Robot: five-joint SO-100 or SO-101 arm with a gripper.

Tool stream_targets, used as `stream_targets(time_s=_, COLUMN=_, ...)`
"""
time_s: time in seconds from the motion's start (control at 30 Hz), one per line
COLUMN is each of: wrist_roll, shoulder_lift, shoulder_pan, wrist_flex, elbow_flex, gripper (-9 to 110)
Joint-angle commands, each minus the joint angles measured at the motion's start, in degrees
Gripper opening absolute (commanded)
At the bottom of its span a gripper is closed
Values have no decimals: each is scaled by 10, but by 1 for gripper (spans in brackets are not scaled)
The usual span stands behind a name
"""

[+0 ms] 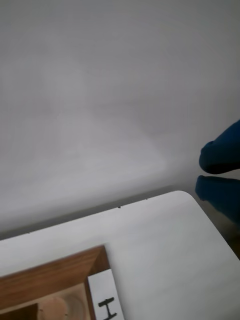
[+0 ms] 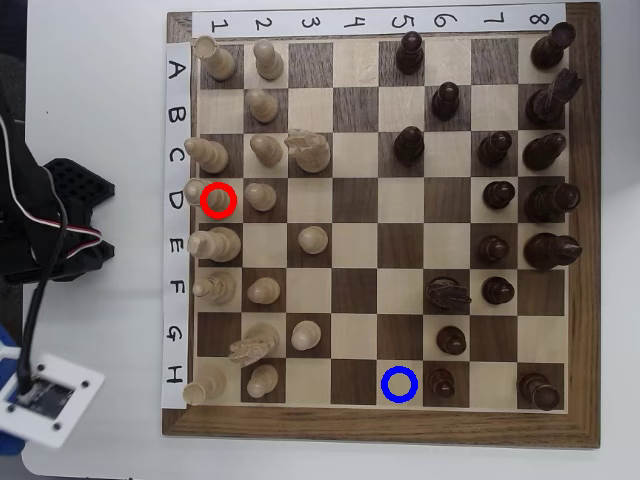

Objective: Move the piece to destination

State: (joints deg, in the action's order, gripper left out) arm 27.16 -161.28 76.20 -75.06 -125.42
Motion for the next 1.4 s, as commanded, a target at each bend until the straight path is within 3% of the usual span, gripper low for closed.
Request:
stream_targets(time_s=0.0, wrist_roll=115, shoulder_lift=97, shoulder_pan=-66, wrist_flex=-9, elbow_flex=275, gripper=0)
stream_targets(time_s=0.33, wrist_roll=323, shoulder_lift=263, shoulder_pan=-163, wrist_flex=-92, elbow_flex=583, gripper=0)
stream_targets(time_s=0.7, wrist_roll=475, shoulder_lift=360, shoulder_pan=-323, wrist_flex=-201, elbow_flex=810, gripper=0)
stream_targets(time_s=0.9, wrist_roll=555, shoulder_lift=354, shoulder_pan=-447, wrist_flex=-218, elbow_flex=795, gripper=0)
stream_targets(time_s=1.37, wrist_roll=648, shoulder_lift=239, shoulder_pan=-706, wrist_flex=-221, elbow_flex=552, gripper=0)
